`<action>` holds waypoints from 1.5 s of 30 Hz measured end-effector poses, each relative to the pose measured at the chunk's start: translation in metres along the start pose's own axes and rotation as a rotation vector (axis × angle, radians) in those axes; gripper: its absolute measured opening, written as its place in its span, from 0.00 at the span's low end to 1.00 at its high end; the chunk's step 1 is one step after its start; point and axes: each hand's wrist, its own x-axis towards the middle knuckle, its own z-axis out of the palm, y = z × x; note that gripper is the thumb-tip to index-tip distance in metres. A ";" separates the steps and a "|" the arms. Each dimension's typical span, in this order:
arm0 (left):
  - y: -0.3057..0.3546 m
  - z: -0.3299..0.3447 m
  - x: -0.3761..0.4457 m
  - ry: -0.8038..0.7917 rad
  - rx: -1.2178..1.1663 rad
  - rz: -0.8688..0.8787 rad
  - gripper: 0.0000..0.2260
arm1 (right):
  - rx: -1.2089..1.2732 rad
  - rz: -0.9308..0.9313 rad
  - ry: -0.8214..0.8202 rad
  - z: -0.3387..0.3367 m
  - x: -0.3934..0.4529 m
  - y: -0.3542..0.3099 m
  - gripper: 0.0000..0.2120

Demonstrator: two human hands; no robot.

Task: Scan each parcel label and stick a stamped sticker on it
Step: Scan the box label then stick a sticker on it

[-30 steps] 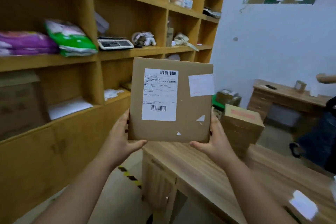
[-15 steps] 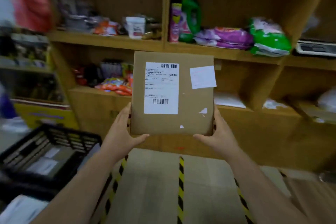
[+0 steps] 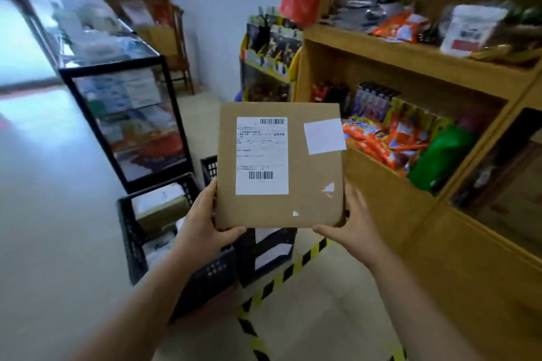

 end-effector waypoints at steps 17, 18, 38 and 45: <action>-0.177 0.018 0.210 0.135 -0.126 -0.421 0.46 | -0.083 0.147 -0.377 0.142 0.313 0.078 0.49; -0.184 0.023 0.226 0.118 -0.144 -0.444 0.45 | -0.102 0.170 -0.392 0.145 0.330 0.087 0.50; -0.316 0.184 0.358 0.099 -0.074 -0.977 0.43 | -0.232 0.424 -0.815 0.244 0.525 0.288 0.48; -0.360 0.210 0.370 0.133 0.023 -1.048 0.36 | -0.206 0.437 -0.900 0.295 0.543 0.324 0.45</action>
